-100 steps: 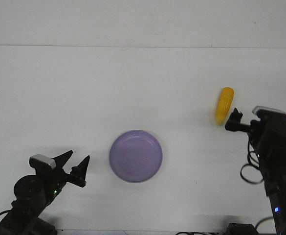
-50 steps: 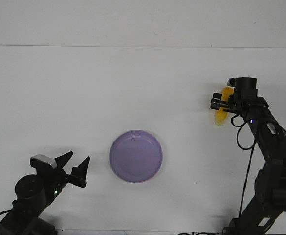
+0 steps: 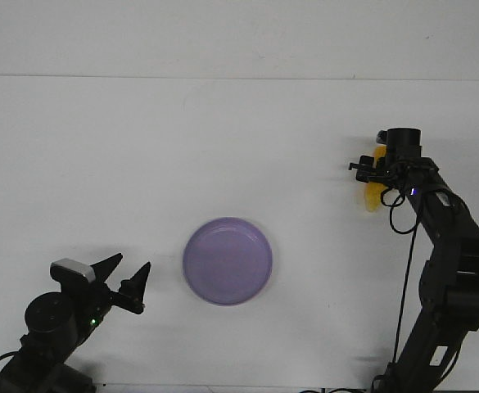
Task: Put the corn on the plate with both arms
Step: 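Reach the right gripper to the yellow corn cob and grasp it, then lift the corn with the right gripper and carry it over the plate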
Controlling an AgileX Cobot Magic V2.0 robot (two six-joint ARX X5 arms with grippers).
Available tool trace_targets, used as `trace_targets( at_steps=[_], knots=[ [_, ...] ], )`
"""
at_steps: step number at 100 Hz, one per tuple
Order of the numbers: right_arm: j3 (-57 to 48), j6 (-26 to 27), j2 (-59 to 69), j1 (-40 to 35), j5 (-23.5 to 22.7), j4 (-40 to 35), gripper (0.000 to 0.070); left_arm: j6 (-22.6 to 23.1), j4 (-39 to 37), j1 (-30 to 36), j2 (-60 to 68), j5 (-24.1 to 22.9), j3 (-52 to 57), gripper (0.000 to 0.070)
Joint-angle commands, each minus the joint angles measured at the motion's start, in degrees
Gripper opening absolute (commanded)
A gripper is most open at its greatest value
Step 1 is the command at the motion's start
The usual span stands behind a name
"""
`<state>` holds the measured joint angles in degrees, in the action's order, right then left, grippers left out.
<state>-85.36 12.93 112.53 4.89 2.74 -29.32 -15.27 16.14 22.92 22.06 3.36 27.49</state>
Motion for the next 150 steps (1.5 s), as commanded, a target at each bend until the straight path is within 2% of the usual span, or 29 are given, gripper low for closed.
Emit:
trace_targets(
  at_steps=[1,9,23,45,66,77,88,105,124,150],
  knots=[
    [-1.4,1.2,2.0,0.0,-0.2,0.1,0.0238,0.9,-0.3,0.2,0.1,0.0,0.6,0.0463],
    [-1.4,1.2,1.9,0.0,-1.2,0.0,0.0165,0.9,-0.3,0.2,0.1,0.0,0.6,0.0463],
    [-1.4,1.0,0.6,0.0,-1.5,-2.5,0.0166,1.0,-0.3,0.2,0.1,0.0,0.6,0.0463],
    [-1.4,-3.4,-10.2,-0.1,-3.1,-5.6,0.0167,1.0,-0.4,0.2,0.1,0.0,0.6,0.0463],
    [-1.3,-5.3,-25.9,-3.1,-9.0,-8.7,0.0168,0.9,-1.0,0.2,0.0,0.0,0.6,0.0463],
    [-1.2,-5.3,-33.1,-7.9,-11.6,-11.5,0.0168,0.9,-1.0,0.2,0.0,0.0,0.6,0.0463],
    [-0.1,-5.6,-38.0,-15.4,-11.8,-13.1,0.0168,0.9,-1.0,0.2,0.0,0.0,0.6,0.0463],
    [4.5,-5.6,-39.3,-31.7,-11.2,-12.7,0.0168,0.9,-1.1,0.2,0.0,0.0,0.6,0.0463],
    [13.5,-4.1,-36.2,-45.0,-7.2,-5.0,0.0168,0.9,-1.1,0.2,0.0,0.0,0.6,0.0463],
    [18.0,-2.5,-25.9,-52.9,-5.0,0.6,0.0168,0.9,-1.2,0.2,0.0,0.0,0.6,0.0463]
  ],
)
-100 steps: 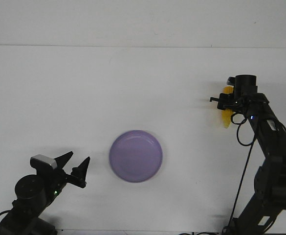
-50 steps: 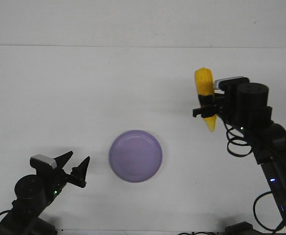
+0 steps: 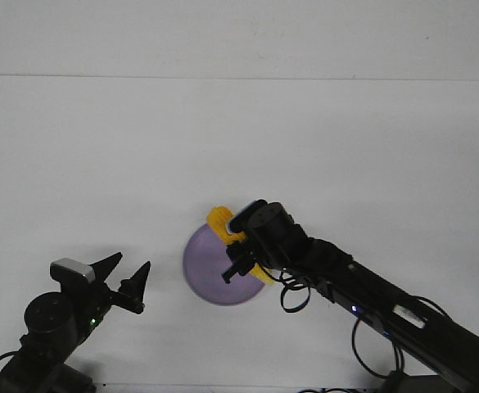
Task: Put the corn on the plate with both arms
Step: 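Lift the corn with the right gripper and carry it over the plate, then open the right gripper to drop the corn onto the plate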
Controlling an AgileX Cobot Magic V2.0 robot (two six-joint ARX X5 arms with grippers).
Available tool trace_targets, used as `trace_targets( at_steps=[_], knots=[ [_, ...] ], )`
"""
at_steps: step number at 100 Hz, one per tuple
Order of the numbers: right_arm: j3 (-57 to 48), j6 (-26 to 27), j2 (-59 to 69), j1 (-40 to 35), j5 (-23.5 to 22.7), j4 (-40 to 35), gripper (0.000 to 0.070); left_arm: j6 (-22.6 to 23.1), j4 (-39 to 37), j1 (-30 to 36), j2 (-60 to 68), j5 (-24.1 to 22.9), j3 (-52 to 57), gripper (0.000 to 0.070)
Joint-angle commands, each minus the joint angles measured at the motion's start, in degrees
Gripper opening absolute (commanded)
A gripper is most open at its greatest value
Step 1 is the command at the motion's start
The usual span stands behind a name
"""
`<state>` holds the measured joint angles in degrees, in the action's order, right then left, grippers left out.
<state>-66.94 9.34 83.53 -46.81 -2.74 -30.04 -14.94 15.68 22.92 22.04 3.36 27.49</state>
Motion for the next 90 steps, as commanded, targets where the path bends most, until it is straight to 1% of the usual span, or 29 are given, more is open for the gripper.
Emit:
trace_targets(
  at_steps=[1,7,26,32,38,42,43,45,48,50,72,81,90],
  knots=[
    [-0.4,1.1,3.5,-1.3,0.6,1.4,0.0168,0.6,-0.7,0.2,0.0,0.0,0.6,0.0463],
    [-0.4,1.0,6.1,-1.9,1.4,2.4,0.0168,0.6,-0.7,0.2,0.0,0.0,0.6,0.0463],
    [-0.4,1.0,11.9,-2.4,1.5,4.4,0.0169,0.6,-0.7,0.2,0.0,0.0,0.6,0.0463],
    [-0.4,1.0,12.9,-2.4,1.5,4.9,0.0185,0.6,-0.7,0.2,0.0,0.0,0.6,0.0463],
    [-0.4,1.0,13.3,-2.4,1.5,5.1,0.0267,0.6,-0.7,0.2,0.0,0.0,0.6,0.0463],
    [-0.4,1.1,13.3,-2.4,1.5,5.2,0.0365,0.6,-0.7,0.2,0.0,0.0,0.6,0.0463],
    [-0.4,1.1,13.3,-2.4,1.5,5.2,0.0377,0.6,-0.7,0.2,0.0,0.0,0.6,0.0463],
    [-0.4,1.1,13.3,-2.4,1.4,5.2,0.0431,0.6,-0.7,0.2,0.0,0.0,0.6,0.0463],
    [-0.4,1.2,13.3,-2.5,1.3,5.1,0.048,0.6,-0.7,0.2,0.0,0.0,0.6,0.0463],
    [-0.4,1.2,13.3,-2.5,1.3,5.1,0.05,0.6,-0.7,0.2,0.0,0.0,0.6,0.0463],
    [-0.7,0.7,9.6,-2.3,1.3,3.7,0.0505,0.6,-0.7,0.2,0.0,0.0,0.6,0.0463],
    [-0.9,-0.7,3.8,-1.9,1.4,2.4,0.0505,0.6,-0.7,0.2,0.0,0.0,0.6,0.0463],
    [-0.9,-2.2,-3.6,-1.6,3.2,1.6,0.0505,0.6,-0.7,0.2,0.0,0.0,0.6,0.0463]
  ],
)
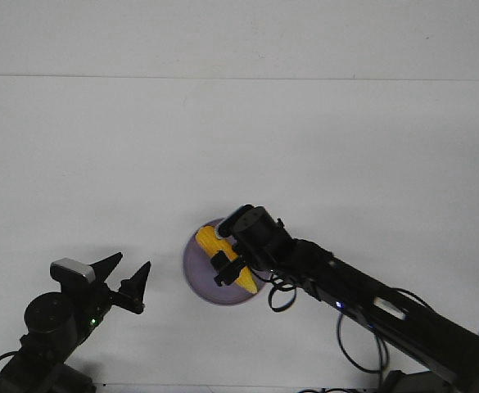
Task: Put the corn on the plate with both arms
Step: 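Open the right gripper to drop the corn onto the plate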
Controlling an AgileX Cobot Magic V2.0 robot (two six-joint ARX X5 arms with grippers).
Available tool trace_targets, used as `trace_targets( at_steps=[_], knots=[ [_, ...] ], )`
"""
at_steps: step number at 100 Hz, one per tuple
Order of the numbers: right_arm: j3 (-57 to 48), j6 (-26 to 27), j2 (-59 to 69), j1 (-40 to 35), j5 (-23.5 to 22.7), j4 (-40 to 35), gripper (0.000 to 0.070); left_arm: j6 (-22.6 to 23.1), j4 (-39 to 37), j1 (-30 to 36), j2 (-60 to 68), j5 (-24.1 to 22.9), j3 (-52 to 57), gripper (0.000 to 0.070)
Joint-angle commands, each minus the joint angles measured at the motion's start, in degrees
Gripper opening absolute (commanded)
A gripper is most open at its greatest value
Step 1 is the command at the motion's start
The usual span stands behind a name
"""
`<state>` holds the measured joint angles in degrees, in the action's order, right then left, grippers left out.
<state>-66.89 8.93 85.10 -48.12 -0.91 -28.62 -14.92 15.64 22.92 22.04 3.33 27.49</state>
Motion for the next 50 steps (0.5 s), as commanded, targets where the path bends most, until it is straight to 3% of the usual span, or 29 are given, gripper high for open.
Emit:
trace_targets(
  at_steps=[1,24,50],
  knots=[
    [-1.0,-1.9,-6.1,-0.3,1.7,0.2,0.0505,0.6,-0.7,0.2,0.0,0.0,0.6,0.0463],
    [-0.3,-5.6,-28.7,-0.2,16.0,-5.4,0.0504,0.6,-0.7,0.2,0.0,0.0,0.6,0.0463],
    [14.3,-2.8,-50.5,-0.2,22.9,-6.6,0.0503,0.8,-0.8,0.2,0.0,0.0,0.6,0.0463]
  ],
)
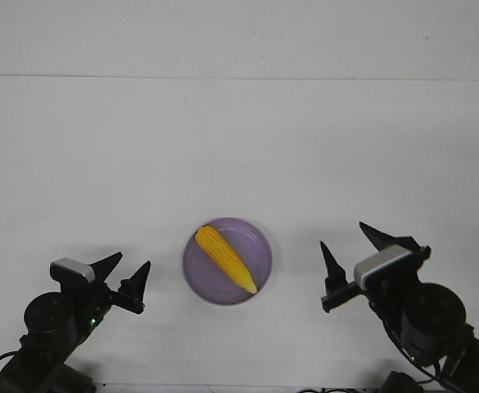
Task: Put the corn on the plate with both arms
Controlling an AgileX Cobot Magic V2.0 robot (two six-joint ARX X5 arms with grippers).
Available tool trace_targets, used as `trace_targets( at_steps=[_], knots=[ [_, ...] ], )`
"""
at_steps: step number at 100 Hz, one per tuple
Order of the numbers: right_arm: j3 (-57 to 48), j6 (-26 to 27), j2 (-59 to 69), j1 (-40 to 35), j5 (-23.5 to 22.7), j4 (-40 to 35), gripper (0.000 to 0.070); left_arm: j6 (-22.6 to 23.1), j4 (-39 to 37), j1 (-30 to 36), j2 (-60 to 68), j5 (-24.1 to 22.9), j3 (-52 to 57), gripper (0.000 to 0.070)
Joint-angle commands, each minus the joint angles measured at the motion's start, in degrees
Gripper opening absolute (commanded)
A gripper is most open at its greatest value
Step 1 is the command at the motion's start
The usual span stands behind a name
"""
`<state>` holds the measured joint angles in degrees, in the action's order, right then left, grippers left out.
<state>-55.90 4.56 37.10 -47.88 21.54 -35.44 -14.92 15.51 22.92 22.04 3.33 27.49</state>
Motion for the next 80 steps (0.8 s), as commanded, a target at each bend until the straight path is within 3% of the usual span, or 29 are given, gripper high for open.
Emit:
trace_targets(
  at_steps=[1,11,17,21,22,26,27,31,80],
  knots=[
    [4.0,1.7,-3.1,-0.4,0.6,0.2,0.0503,0.7,-0.6,0.2,0.0,0.0,0.6,0.0463],
    [9.7,3.0,-9.2,-0.4,1.4,0.3,0.0478,0.8,-0.6,0.2,0.0,0.0,0.6,0.0458],
    [12.0,3.0,-11.6,-0.4,1.3,0.3,0.0392,0.8,-0.6,0.2,0.0,0.0,0.6,0.0421],
    [13.0,3.0,-12.7,-0.4,1.1,0.2,0.0245,1.0,-0.6,0.2,0.0,0.0,0.6,0.0306],
    [13.3,3.0,-12.9,-0.4,1.0,0.1,0.0176,1.0,-0.6,0.2,0.0,0.0,0.6,0.0265],
    [13.7,3.0,-13.3,-0.4,0.9,-0.3,0.0,1.0,-0.5,0.2,0.0,0.0,0.6,0.0051],
    [13.7,2.9,-13.4,-0.4,0.9,-0.6,0.0,1.1,-0.5,0.2,0.0,0.0,0.6,0.0],
    [13.7,2.9,-13.5,-0.4,1.1,-0.9,0.0012,1.3,-0.6,0.2,0.0,0.0,0.6,0.0022],
    [13.6,2.9,-13.5,-0.4,1.0,-0.6,0.0012,0.7,-0.6,0.2,-0.2,0.1,0.6,0.0015]
  ],
)
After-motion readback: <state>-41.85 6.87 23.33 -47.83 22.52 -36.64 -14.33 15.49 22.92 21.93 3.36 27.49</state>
